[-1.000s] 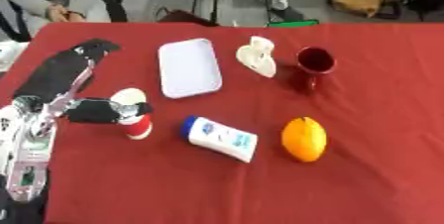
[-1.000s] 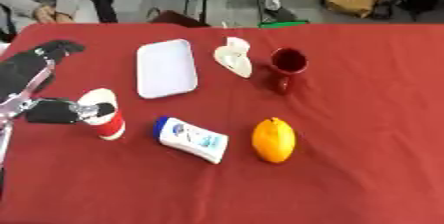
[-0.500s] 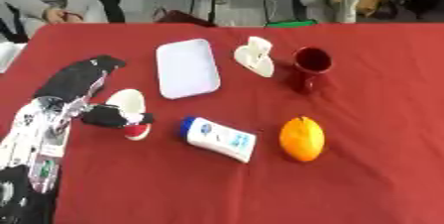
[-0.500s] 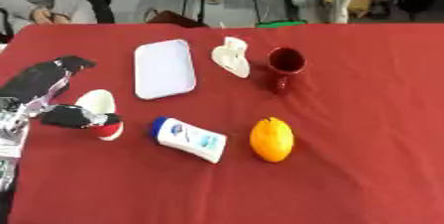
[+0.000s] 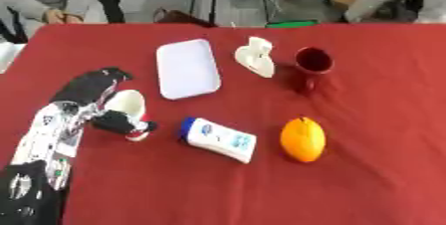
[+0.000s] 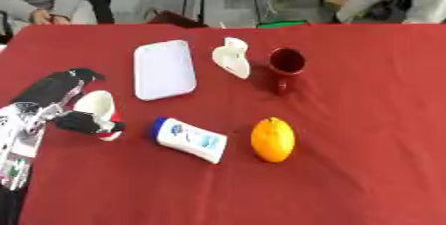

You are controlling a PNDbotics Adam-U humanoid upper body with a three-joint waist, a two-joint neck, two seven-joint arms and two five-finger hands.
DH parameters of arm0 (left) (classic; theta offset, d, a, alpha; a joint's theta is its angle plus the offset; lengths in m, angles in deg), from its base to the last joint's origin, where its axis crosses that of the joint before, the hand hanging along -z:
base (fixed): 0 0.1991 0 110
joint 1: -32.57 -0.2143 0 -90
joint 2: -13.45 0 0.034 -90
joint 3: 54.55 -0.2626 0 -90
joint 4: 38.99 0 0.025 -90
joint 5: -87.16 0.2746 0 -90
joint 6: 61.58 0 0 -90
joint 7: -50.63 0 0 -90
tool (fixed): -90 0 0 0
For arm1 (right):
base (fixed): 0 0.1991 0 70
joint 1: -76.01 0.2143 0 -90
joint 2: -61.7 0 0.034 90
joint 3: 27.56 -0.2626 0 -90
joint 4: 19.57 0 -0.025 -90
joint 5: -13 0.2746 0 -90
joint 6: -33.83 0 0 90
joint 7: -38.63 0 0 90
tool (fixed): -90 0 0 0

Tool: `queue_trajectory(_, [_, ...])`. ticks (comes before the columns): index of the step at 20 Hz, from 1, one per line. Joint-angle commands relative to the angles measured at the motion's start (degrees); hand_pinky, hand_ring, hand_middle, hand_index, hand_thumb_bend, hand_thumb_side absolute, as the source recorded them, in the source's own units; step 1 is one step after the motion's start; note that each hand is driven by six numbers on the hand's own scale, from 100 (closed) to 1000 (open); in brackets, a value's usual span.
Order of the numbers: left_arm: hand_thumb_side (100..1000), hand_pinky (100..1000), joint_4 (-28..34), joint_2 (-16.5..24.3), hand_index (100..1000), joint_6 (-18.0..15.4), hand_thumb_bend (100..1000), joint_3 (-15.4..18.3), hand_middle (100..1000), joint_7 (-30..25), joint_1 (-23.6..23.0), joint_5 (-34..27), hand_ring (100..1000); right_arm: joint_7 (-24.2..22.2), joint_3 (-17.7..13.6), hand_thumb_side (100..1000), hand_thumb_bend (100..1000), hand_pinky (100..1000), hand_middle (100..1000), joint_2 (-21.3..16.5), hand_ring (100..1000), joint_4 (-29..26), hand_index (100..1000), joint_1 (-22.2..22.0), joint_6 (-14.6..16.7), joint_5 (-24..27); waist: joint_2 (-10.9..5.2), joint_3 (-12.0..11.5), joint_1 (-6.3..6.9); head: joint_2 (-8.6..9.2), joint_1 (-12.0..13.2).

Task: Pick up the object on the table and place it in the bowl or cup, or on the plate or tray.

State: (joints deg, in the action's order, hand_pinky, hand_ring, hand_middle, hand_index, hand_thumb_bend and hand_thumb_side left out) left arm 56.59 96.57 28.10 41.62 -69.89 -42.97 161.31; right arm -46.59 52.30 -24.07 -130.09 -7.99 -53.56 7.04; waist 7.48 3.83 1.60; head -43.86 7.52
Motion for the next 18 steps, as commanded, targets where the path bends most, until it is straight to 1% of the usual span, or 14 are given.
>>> queue_trajectory(1, [517,580,-0.4,1.2,867,0.3,848,-0.1,773,1.5,0.8,-0.4,716,-0.1,0.0,711,493,535,827,-0.5,640,-0.5,880,0.3,0.0,0.0,-0.75,0.1,-0.19,-0.10,0.1])
queue_trajectory(2, [464,539,-0.6,1.2,857,0.4,792,-0.2,756,1.8,0.9,-0.3,673,-0.1,0.0,708,485,535,827,-0.5,640,-0.5,880,0.2,0.0,0.0,-0.75,0.1,-0.19,-0.12,0.1])
queue_trajectory(3, [248,474,-0.7,1.2,838,0.7,622,-0.1,711,2.1,0.9,-0.2,579,-0.1,0.0,710,490,535,827,-0.5,640,-0.5,880,0.2,0.0,0.0,-0.75,0.1,-0.20,-0.15,0.1])
queue_trajectory(4, [236,469,-0.9,1.2,837,1.2,614,0.0,708,2.3,0.9,0.1,571,-0.1,0.0,710,490,535,827,-0.5,640,-0.5,880,0.2,0.0,0.0,-0.75,0.1,-0.20,-0.15,0.2])
queue_trajectory(5, [184,441,-1.0,1.3,832,1.6,576,0.0,678,2.4,1.0,0.4,529,-0.1,0.0,710,490,535,827,-0.5,640,-0.5,880,0.2,0.0,0.0,-0.76,0.1,-0.21,-0.14,0.2])
queue_trajectory(6, [160,421,-1.1,1.2,825,1.9,557,0.0,655,2.5,1.0,0.6,503,-0.1,0.0,710,489,535,827,-0.5,639,-0.5,880,0.2,0.0,0.0,-0.76,0.1,-0.21,-0.14,0.2])
queue_trajectory(7, [128,388,-1.1,1.2,812,2.3,514,0.0,612,2.7,1.1,0.7,452,-0.1,0.0,710,489,535,827,-0.5,639,-0.5,880,0.2,0.0,0.0,-0.76,0.1,-0.21,-0.14,0.2])
queue_trajectory(10, [123,382,-1.0,1.2,809,2.9,504,-0.1,606,3.2,1.2,0.8,448,-0.1,-0.1,710,488,535,827,-0.5,639,-0.5,880,0.2,0.0,0.0,-0.77,0.1,-0.22,-0.13,0.2])
queue_trajectory(11, [114,370,-0.9,1.1,804,3.0,482,-0.1,585,3.3,1.2,0.7,438,-0.1,-0.1,711,489,535,827,-0.5,639,-0.5,880,0.2,0.0,0.0,-0.77,0.1,-0.22,-0.13,0.2])
queue_trajectory(12, [114,370,-0.9,1.1,804,3.1,482,-0.1,585,3.4,1.3,0.5,438,-0.1,-0.1,711,489,535,827,-0.5,639,-0.5,880,0.2,0.0,0.0,-0.77,0.1,-0.22,-0.13,0.2])
queue_trajectory(13, [124,376,-0.6,1.0,808,3.1,456,-0.2,567,3.5,1.7,0.1,445,-0.1,0.0,711,489,535,826,-0.5,639,-0.5,880,0.2,0.0,0.0,-0.78,0.1,-0.24,-0.15,0.2])
queue_trajectory(14, [124,376,-0.3,0.9,808,3.0,456,-0.2,567,3.6,2.0,-0.4,445,-0.1,-0.1,711,489,535,826,-0.5,639,-0.5,880,0.2,0.0,0.0,-0.78,0.1,-0.24,-0.16,0.2])
queue_trajectory(16, [139,391,0.5,0.9,814,2.9,444,-0.4,569,3.5,3.4,-1.8,460,-0.1,-0.1,711,489,535,827,-0.5,638,-0.5,880,0.1,0.0,0.0,-0.82,0.1,-0.27,-0.23,0.2])
queue_trajectory(18, [149,402,1.0,1.1,822,2.7,439,-0.7,576,3.1,6.1,-3.3,471,-0.2,0.0,711,488,535,827,-0.5,638,-0.4,881,0.1,0.0,0.0,-0.91,0.2,-0.30,-0.25,0.2])
